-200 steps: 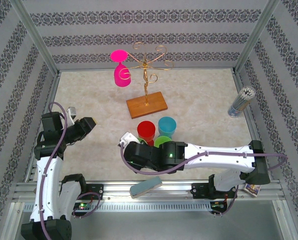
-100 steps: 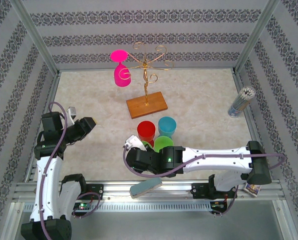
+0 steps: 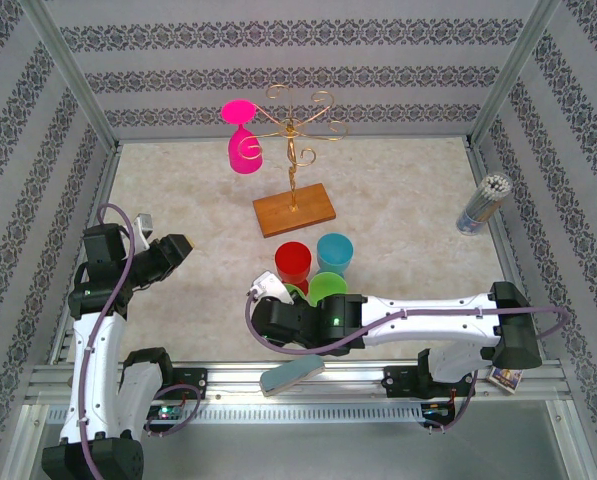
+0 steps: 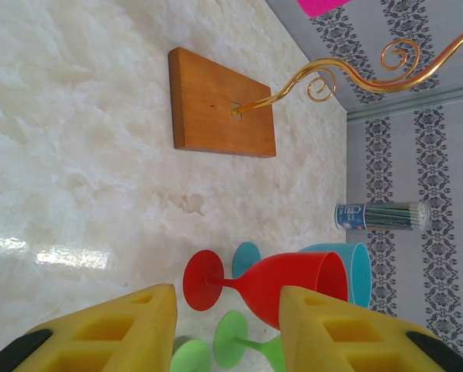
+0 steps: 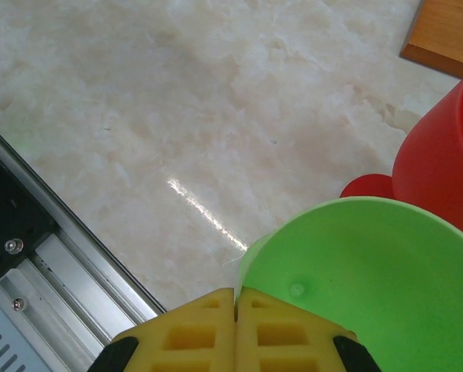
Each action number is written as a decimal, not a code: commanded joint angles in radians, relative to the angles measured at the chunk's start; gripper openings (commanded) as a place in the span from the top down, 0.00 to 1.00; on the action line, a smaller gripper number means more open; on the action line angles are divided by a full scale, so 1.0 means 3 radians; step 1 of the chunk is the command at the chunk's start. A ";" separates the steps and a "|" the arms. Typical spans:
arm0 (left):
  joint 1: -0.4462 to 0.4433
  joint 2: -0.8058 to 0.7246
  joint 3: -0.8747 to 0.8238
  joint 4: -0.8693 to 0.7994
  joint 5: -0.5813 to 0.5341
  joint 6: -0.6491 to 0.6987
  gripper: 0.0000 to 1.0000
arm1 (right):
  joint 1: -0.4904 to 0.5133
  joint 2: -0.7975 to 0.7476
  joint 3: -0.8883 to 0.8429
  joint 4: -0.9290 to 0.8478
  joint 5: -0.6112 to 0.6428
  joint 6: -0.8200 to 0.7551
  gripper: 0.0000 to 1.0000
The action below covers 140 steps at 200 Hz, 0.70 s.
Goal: Take the wine glass off the wine glass rack
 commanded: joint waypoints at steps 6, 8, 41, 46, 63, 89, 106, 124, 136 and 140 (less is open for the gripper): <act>0.0041 -0.0025 0.0020 -0.0031 -0.0010 0.0110 0.60 | 0.0034 0.0059 -0.0062 -0.0004 0.0068 0.0093 1.00; 0.0041 -0.0026 0.0021 -0.0034 -0.0010 0.0112 0.60 | 0.0032 0.0063 -0.0066 -0.0008 0.0066 0.0094 1.00; 0.0041 -0.0029 0.0004 -0.0032 -0.0025 0.0112 0.60 | 0.0034 0.0086 -0.0083 -0.0015 0.0078 0.0118 0.96; 0.0041 -0.0031 0.0002 -0.0034 -0.0022 0.0112 0.60 | 0.0034 0.0086 -0.0088 -0.0015 0.0083 0.0124 0.95; 0.0041 -0.0036 0.0000 -0.0038 -0.0026 0.0117 0.60 | 0.0034 0.0089 -0.0098 -0.0009 0.0100 0.0125 0.92; 0.0041 -0.0039 -0.0001 -0.0037 -0.0028 0.0117 0.60 | 0.0034 0.0095 -0.0098 -0.0015 0.0134 0.0125 0.85; 0.0041 -0.0041 -0.0005 -0.0040 -0.0026 0.0121 0.60 | 0.0034 0.0112 -0.0088 -0.0025 0.0160 0.0115 0.81; 0.0041 -0.0041 -0.0005 -0.0044 -0.0028 0.0123 0.60 | 0.0034 0.0110 -0.0072 -0.0040 0.0189 0.0105 0.76; 0.0041 -0.0041 -0.0005 -0.0050 -0.0029 0.0133 0.60 | 0.0034 0.0097 -0.0050 -0.0055 0.0217 0.0100 0.72; 0.0043 -0.0041 -0.0004 -0.0055 -0.0031 0.0133 0.60 | 0.0034 0.0093 -0.0040 -0.0062 0.0223 0.0096 0.70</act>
